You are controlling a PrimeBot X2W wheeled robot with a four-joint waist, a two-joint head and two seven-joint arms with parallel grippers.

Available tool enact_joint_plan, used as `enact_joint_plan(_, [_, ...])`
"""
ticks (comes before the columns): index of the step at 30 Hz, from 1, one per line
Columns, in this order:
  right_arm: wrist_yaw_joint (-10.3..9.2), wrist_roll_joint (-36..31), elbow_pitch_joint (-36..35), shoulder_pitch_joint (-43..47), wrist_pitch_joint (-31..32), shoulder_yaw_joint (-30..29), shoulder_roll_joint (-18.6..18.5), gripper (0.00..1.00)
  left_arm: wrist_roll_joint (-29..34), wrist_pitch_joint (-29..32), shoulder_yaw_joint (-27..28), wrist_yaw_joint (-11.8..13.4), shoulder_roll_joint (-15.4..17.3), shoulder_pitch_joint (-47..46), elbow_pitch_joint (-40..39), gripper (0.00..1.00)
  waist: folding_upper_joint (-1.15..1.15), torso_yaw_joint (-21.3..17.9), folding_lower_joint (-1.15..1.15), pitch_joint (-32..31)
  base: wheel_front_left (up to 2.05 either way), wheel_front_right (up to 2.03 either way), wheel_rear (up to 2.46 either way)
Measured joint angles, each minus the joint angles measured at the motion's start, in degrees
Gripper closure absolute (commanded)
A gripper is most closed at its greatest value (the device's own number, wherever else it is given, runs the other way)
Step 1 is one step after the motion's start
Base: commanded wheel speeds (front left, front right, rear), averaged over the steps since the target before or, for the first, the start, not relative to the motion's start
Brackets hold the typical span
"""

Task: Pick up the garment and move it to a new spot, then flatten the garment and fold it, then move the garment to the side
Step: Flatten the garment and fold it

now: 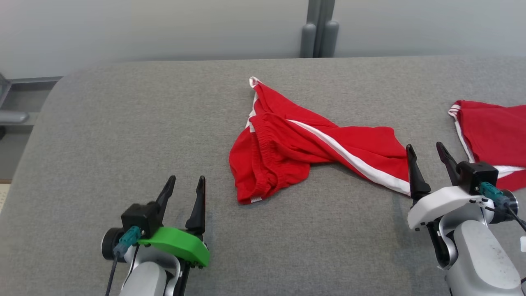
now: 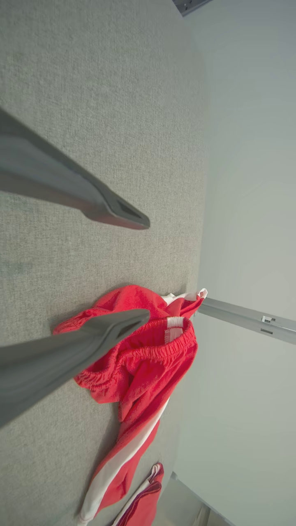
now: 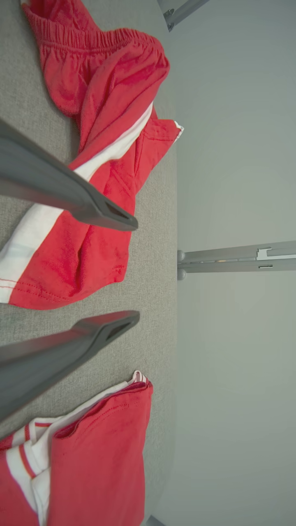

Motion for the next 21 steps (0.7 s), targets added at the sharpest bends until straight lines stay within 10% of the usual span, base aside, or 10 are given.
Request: enact_joint_plan(21, [0.00, 2.08, -4.94, 1.96, 0.00, 4.28, 1.86, 0.00, -13.10, 0.00, -6.91, -2.79, 0.81, -23.64, 24.62, 0.00, 0.00, -16.72, 0.01, 8.52, 0.00, 0.00, 0.00])
